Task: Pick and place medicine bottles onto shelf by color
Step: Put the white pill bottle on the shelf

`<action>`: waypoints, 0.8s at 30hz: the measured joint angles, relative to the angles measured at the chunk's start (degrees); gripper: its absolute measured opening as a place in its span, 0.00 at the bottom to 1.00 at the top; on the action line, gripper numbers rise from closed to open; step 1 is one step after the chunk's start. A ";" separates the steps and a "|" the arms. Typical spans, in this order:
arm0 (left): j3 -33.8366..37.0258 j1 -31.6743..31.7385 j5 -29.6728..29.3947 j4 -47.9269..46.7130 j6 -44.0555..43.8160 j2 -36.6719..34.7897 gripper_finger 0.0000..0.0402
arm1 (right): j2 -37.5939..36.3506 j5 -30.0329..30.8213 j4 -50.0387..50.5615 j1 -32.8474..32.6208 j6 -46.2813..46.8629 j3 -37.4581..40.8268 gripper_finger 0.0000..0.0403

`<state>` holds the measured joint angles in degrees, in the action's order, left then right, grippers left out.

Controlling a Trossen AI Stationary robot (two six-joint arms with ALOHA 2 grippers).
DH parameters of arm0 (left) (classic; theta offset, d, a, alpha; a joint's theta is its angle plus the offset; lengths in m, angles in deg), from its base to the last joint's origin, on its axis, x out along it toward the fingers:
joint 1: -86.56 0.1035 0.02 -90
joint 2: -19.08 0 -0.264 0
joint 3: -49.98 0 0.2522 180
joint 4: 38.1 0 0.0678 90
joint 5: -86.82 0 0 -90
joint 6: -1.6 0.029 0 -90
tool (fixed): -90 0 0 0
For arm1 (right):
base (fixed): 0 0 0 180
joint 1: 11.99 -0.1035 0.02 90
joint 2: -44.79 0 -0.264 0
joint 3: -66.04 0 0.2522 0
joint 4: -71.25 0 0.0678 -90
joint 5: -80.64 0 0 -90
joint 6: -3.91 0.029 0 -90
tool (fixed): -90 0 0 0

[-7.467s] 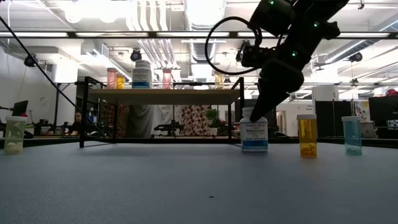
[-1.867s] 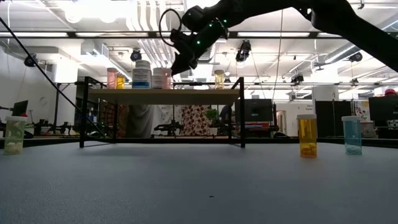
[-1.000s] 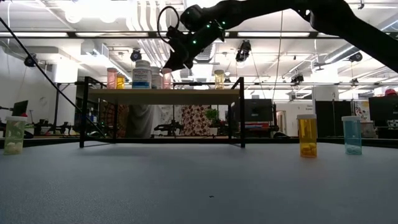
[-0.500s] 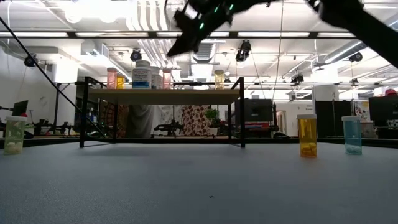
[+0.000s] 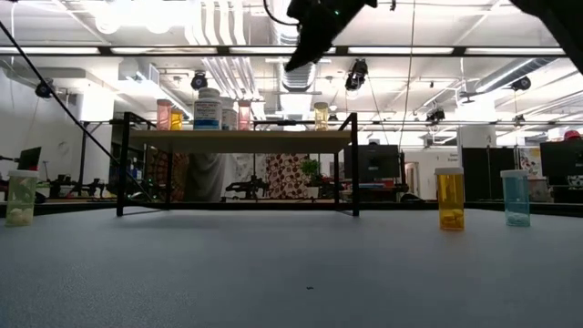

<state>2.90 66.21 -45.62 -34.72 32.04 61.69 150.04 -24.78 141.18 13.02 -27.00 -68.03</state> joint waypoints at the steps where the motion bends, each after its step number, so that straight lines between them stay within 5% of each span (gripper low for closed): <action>1: -1.78 2.10 2.12 -1.85 -0.02 -0.03 0.00 | -1.06 0.02 -0.50 0.00 -0.07 1.99 0.02; 10: -18.47 20.40 17.34 -23.36 -7.28 5.48 0.00 | -12.23 -0.24 -6.58 -0.61 1.35 17.88 0.02; 17: -33.57 30.16 29.93 -43.03 -10.54 16.72 0.00 | -21.76 -5.27 -16.96 -1.18 5.73 32.63 0.02; 24: -52.23 38.73 30.62 -69.23 -7.96 30.77 0.00 | -29.18 -5.34 -27.14 -2.30 10.07 45.85 0.02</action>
<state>-49.33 104.94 -15.00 -103.94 24.07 92.46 120.86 -30.12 114.04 10.72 -16.94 -22.19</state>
